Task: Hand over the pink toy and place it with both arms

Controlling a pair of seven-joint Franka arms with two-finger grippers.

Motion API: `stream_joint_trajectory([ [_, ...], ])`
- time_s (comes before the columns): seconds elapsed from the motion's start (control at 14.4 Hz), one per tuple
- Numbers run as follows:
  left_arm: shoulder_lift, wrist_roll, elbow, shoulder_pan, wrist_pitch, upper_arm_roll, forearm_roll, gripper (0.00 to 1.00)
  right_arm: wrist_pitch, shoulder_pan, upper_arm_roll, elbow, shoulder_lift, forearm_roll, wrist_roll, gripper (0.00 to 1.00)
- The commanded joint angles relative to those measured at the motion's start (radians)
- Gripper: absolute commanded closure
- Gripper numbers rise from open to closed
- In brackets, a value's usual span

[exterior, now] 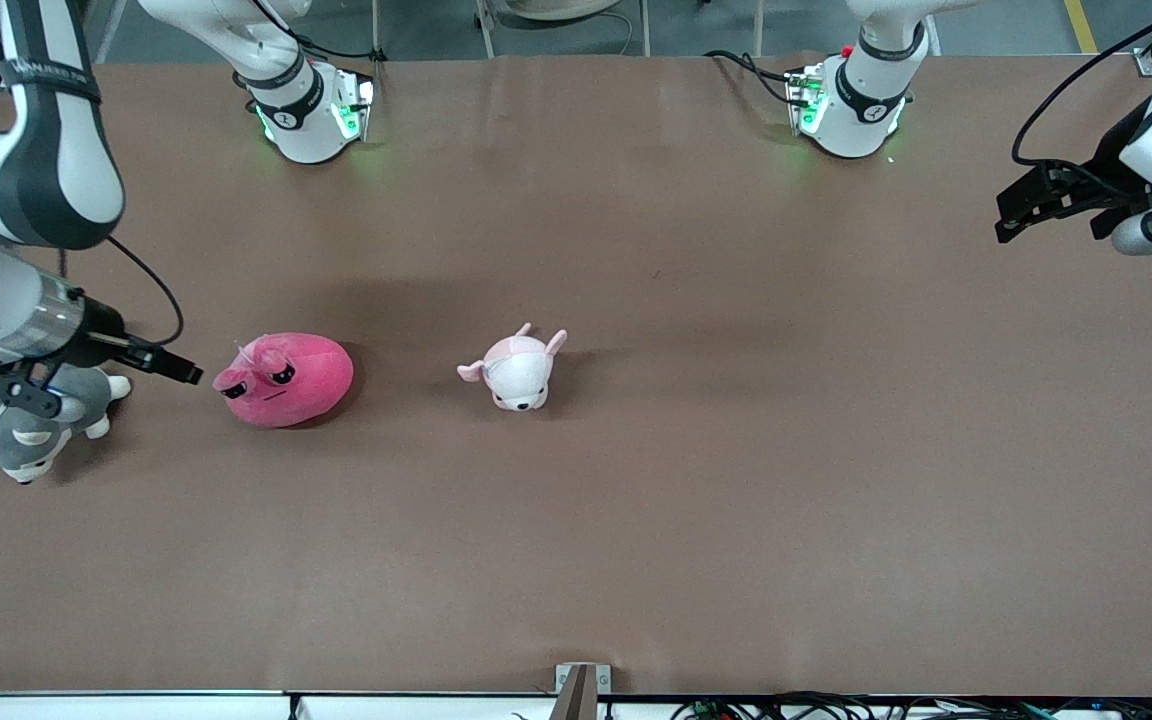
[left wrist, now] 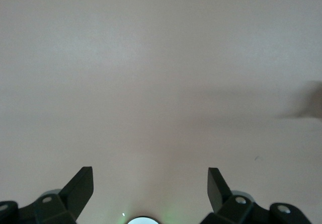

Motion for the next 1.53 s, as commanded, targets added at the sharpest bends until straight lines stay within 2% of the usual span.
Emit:
stream_joint_trajectory([
  [0.0,-0.02,0.01,-0.009,0.006,0.015,-0.015,-0.006,0.0,-0.074,-0.024,0.016,0.101,0.002,-0.075,-0.145,0.0],
  [0.28,-0.019,0.02,-0.007,0.015,0.015,-0.004,-0.016,0.0,-0.143,-0.025,0.016,0.184,0.002,-0.143,-0.21,0.0],
  [0.69,-0.013,0.02,0.0,0.017,0.015,-0.004,-0.018,0.0,-0.225,-0.068,0.015,0.327,0.081,-0.14,-0.276,0.0],
  [0.83,-0.004,0.02,0.0,0.012,0.015,0.008,-0.018,0.0,-0.226,-0.077,0.015,0.339,0.091,-0.138,-0.276,0.0],
  [0.97,-0.005,0.02,0.0,-0.053,0.014,0.072,-0.016,0.0,-0.223,-0.082,0.015,0.339,0.092,-0.133,-0.276,0.0],
  [1.18,-0.005,0.022,0.013,-0.277,0.014,0.307,-0.018,0.0,-0.237,-0.071,0.018,0.336,0.087,-0.129,-0.273,0.0],
  [1.25,-0.005,0.022,0.013,-0.302,0.014,0.332,-0.018,0.0,-0.28,-0.067,0.021,0.337,0.084,-0.127,-0.267,0.0],
  [1.46,-0.005,0.02,0.013,-0.296,0.014,0.332,-0.019,0.0,-0.32,-0.05,0.024,0.322,0.052,-0.129,-0.265,0.0],
])
